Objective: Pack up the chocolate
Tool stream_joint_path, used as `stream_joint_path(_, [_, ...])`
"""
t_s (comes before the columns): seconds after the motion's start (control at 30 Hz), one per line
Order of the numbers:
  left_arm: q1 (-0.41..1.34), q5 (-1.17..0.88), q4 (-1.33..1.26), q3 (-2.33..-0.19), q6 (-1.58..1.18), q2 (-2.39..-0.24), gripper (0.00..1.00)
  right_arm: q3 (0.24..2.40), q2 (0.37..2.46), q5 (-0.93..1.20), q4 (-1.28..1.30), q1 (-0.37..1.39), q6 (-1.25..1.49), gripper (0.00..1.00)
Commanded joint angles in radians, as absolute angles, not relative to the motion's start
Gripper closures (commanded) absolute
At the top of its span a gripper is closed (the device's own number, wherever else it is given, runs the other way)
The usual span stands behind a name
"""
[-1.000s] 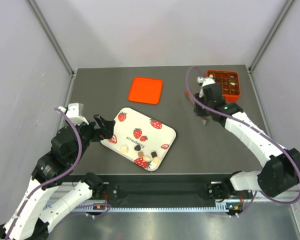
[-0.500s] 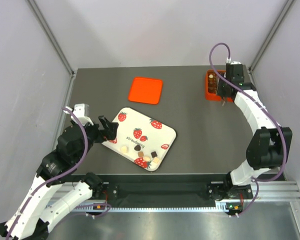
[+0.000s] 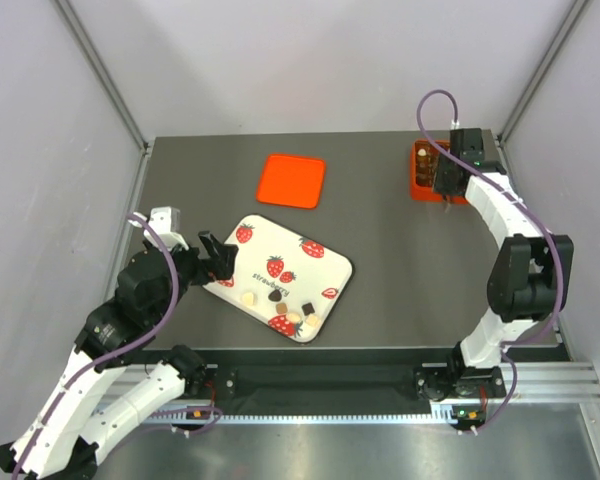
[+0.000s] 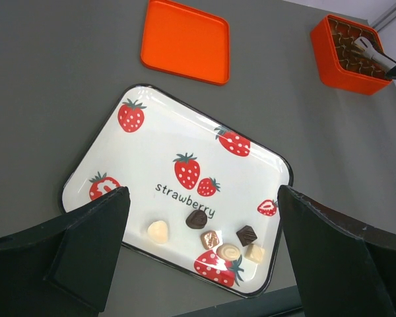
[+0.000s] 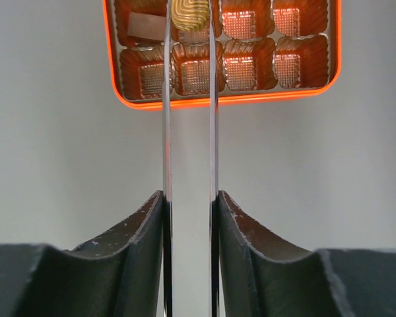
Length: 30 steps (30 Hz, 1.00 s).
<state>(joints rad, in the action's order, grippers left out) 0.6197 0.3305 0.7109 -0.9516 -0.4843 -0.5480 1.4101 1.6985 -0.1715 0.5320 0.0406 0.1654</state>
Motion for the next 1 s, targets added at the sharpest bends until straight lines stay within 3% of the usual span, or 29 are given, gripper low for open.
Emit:
stream_joint_path(0.0, [0.618,0.337,0.66,-0.95,-0.482,-0.564,0.02,1.457,1.709,-0.192,0.476,0.025,0.146,0.66])
stream_joint_path(0.6, [0.618,0.33,0.658,-0.954,-0.486,-0.569,0.02,1.471,1.7,-0.201,0.483,0.021,0.135,0.57])
stream_joint_path(0.83, [0.618,0.331,0.66,-0.956,-0.489,-0.563,0.02,1.445,1.573,-0.135,0.543,0.055,0.17,0.57])
stream_joint_path(0.97, [0.617,0.322,0.658,-0.953,-0.494,-0.56,0.02,1.373,1.48,-0.121,0.555,0.162,0.167,0.57])
